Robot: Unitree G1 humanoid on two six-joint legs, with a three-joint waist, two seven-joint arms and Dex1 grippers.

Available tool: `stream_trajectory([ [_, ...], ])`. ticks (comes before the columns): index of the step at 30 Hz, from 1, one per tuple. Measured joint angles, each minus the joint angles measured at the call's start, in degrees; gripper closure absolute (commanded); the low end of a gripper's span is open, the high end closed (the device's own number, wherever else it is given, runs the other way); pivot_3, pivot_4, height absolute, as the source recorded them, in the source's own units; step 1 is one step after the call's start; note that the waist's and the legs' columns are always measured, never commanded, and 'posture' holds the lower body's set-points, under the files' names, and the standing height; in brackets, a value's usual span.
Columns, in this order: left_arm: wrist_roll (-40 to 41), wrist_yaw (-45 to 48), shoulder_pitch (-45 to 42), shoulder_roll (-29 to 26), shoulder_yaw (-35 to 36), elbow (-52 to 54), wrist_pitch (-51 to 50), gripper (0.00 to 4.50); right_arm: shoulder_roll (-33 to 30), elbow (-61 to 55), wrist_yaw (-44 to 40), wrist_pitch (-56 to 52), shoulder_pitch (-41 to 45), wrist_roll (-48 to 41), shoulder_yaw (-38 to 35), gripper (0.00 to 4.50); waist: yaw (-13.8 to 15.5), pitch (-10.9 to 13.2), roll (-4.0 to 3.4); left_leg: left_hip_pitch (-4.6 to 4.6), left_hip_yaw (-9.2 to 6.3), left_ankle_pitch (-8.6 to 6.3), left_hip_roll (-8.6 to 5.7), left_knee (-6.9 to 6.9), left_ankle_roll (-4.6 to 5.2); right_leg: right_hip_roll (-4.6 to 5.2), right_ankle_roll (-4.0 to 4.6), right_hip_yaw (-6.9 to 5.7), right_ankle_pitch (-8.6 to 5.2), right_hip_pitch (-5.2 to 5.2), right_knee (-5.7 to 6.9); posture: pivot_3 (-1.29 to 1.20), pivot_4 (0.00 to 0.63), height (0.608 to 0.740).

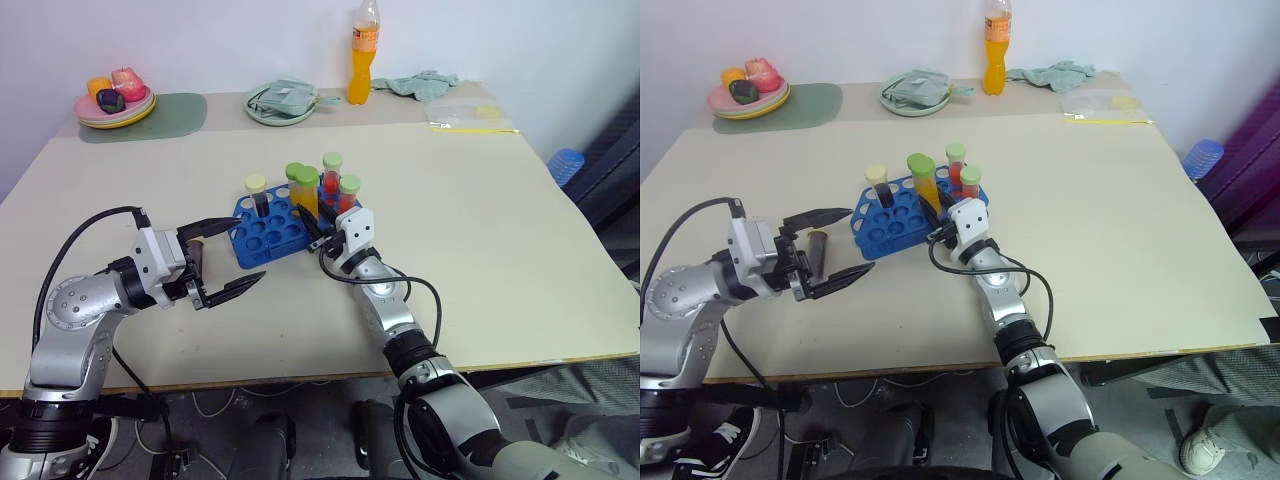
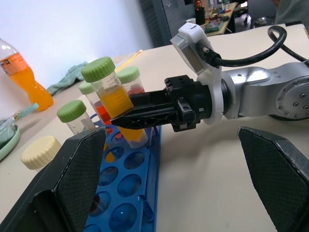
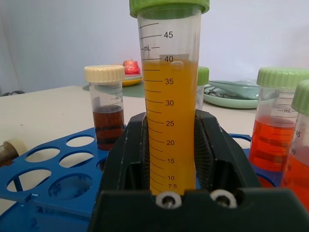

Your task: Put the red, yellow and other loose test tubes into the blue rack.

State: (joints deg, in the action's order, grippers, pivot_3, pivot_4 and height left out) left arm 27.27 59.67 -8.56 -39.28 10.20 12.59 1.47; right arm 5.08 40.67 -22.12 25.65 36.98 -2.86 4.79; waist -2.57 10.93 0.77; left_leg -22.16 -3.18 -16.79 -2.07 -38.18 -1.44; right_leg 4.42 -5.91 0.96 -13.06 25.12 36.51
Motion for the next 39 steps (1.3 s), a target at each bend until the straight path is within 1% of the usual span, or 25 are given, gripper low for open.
stream_trajectory([
  [4,-0.02,-0.01,0.0,0.04,-0.03,-0.01,0.01,0.0,-0.22,1.14,-1.68,-1.22,-0.49,-0.54,-0.29,0.3,-0.07,0.01,-0.01,0.0,0.0,0.0,0.01,0.01,0.0,-0.01,0.0,0.0,0.0,0.02,0.0,0.0,0.15,0.74],
  [5,-0.03,-0.02,-0.01,0.08,-0.07,-0.01,0.01,0.0,-0.39,1.12,-1.59,-1.23,-0.49,-0.47,-0.3,0.02,-0.09,0.01,-0.01,0.0,0.0,0.0,0.01,0.01,0.0,-0.01,0.0,0.0,0.0,0.02,0.0,0.0,0.15,0.74],
  [7,-0.04,-0.01,-0.01,0.12,-0.15,-0.02,0.03,0.0,-1.05,0.52,-1.66,-1.54,-0.85,-0.41,-0.26,0.02,-0.05,0.01,-0.01,0.0,0.0,0.0,0.01,0.01,0.0,-0.01,0.0,0.0,0.0,0.02,0.0,0.0,0.15,0.74],
  [10,-0.04,-0.01,0.52,0.09,-0.13,-0.07,0.04,0.0,-4.09,-7.22,-4.52,-3.76,-5.49,-0.53,1.17,0.02,0.17,0.01,-0.01,-0.01,-0.01,-0.01,-0.01,0.01,0.02,0.02,0.0,0.0,0.0,0.0,-0.03,0.0,0.15,0.74],
  [11,-0.01,0.01,1.24,0.01,0.0,-0.07,0.0,0.0,-6.21,-13.3,-6.87,-6.14,-9.18,-1.27,1.84,0.02,0.29,0.01,-0.01,-0.03,-0.01,-0.03,-0.02,0.0,0.05,0.03,0.0,0.0,0.0,-0.02,-0.07,0.0,0.15,0.74],
  [12,0.02,0.01,1.53,-0.04,0.16,-0.1,-0.02,0.0,-7.61,-16.35,-8.15,-7.61,-11.01,-1.97,1.92,0.02,0.3,0.01,-0.01,-0.03,-0.02,-0.03,-0.02,0.0,0.05,0.03,0.0,-0.01,0.0,-0.04,-0.09,0.0,0.15,0.74],
  [14,0.48,0.08,2.25,-0.59,0.88,0.0,-0.09,0.0,-13.87,-28.57,-12.26,-13.57,-18.02,-4.18,2.43,0.02,0.58,0.01,-0.01,-0.05,-0.03,-0.06,-0.03,-0.01,0.1,0.05,-0.01,-0.02,0.0,-0.06,-0.13,0.0,0.15,0.74],
  [18,1.22,0.03,3.81,-1.76,2.84,0.09,-1.15,0.0,-21.89,-41.62,-15.39,-22.11,-25.65,-7.08,0.99,0.02,0.28,0.01,-0.02,0.05,-0.02,-0.06,0.02,-0.01,0.1,-0.01,-0.01,-0.03,0.0,-0.12,-0.12,0.0,0.15,0.74],
  [21,2.55,-0.78,5.61,-3.5,4.29,1.28,-5.07,0.0,-25.92,-49.27,-17.26,-27.35,-28.19,-10.32,-0.42,0.02,-0.02,0.01,-0.01,0.14,0.0,-0.06,0.06,-0.01,0.1,-0.09,0.0,-0.01,-0.01,-0.2,-0.12,0.0,0.15,0.74],
  [23,2.77,-3.3,6.27,-5.89,4.89,2.58,-10.35,0.0,-28.84,-53.46,-19.54,-30.77,-28.06,-14.1,-1.68,0.02,0.17,0.02,-0.01,0.21,-0.04,-0.06,0.07,-0.01,0.11,-0.09,-0.01,-0.03,-0.01,-0.33,-0.14,0.0,0.15,0.74],
  [26,2.07,-9.03,5.7,-10.58,6.52,4.24,-20.82,0.0,-32.51,-58.47,-24.04,-35.91,-25.24,-20.75,-3.01,0.02,0.27,0.05,0.04,0.56,-0.06,-0.11,0.08,0.0,0.19,-0.09,-0.02,-0.05,-0.03,-0.68,-0.22,0.0,0.15,0.74],
  [29,2.13,-15.24,1.36,-14.24,7.63,4.06,-32.6,0.0,-34.25,-60.01,-27.97,-38.14,-20.92,-24.78,-3.2,0.02,0.29,0.05,0.05,0.67,-0.08,-0.12,0.07,0.02,0.21,-0.11,-0.03,-0.08,-0.04,-0.82,-0.25,0.0,0.15,0.74],
  [30,2.63,-17.12,-0.74,-15.76,8.0,3.5,-37.95,0.0,-34.86,-59.93,-29.31,-38.72,-19.23,-25.58,-3.1,0.02,0.3,0.05,0.05,0.67,-0.08,-0.12,0.06,0.02,0.22,-0.11,-0.04,-0.08,-0.04,-0.82,-0.25,0.0,0.15,0.74],
  [32,3.26,-19.05,-3.48,-18.32,7.95,3.35,-45.13,0.0,-35.68,-59.18,-31.49,-39.1,-17.48,-25.98,-3.06,0.02,0.32,0.06,0.08,0.67,-0.08,-0.14,0.05,0.02,0.25,-0.11,-0.06,-0.08,-0.05,-0.82,-0.27,0.0,0.15,0.74],
  [34,4.47,-21.48,-9.7,-20.23,6.12,2.85,-55.95,0.0,-36.05,-57.44,-34.07,-38.51,-16.17,-25.75,-2.38,0.02,0.64,0.08,0.11,0.65,-0.08,-0.14,0.02,0.02,0.25,-0.09,-0.07,-0.09,-0.05,-0.82,-0.28,0.0,0.15,0.74],
  [36,7.99,-23.74,-20.02,-19.08,5.06,0.53,-71.57,0.0,-35.96,-56.71,-36.3,-37.67,-15.52,-25.49,-0.75,0.02,0.96,0.08,0.13,0.64,-0.08,-0.14,-0.04,0.0,0.25,-0.09,-0.08,-0.11,-0.06,-0.82,-0.28,0.0,0.15,0.74],
  [37,9.18,-24.17,-23.97,-18.49,4.62,-0.73,-77.32,0.0,-35.53,-56.62,-36.81,-37.64,-15.2,-25.48,-0.15,0.02,1.0,0.09,0.14,0.64,-0.07,-0.14,-0.09,-0.01,0.25,-0.1,-0.09,-0.11,-0.05,-0.82,-0.26,0.0,0.15,0.74],
  [39,10.54,-24.43,-29.55,-18.59,1.9,-3.59,-85.62,0.0,-34.42,-56.27,-36.89,-37.62,-14.13,-25.48,0.86,0.02,0.84,0.08,0.16,0.67,-0.04,-0.14,-0.1,-0.01,0.24,-0.11,-0.09,-0.07,-0.05,-0.8,-0.22,0.0,0.15,0.74],
])
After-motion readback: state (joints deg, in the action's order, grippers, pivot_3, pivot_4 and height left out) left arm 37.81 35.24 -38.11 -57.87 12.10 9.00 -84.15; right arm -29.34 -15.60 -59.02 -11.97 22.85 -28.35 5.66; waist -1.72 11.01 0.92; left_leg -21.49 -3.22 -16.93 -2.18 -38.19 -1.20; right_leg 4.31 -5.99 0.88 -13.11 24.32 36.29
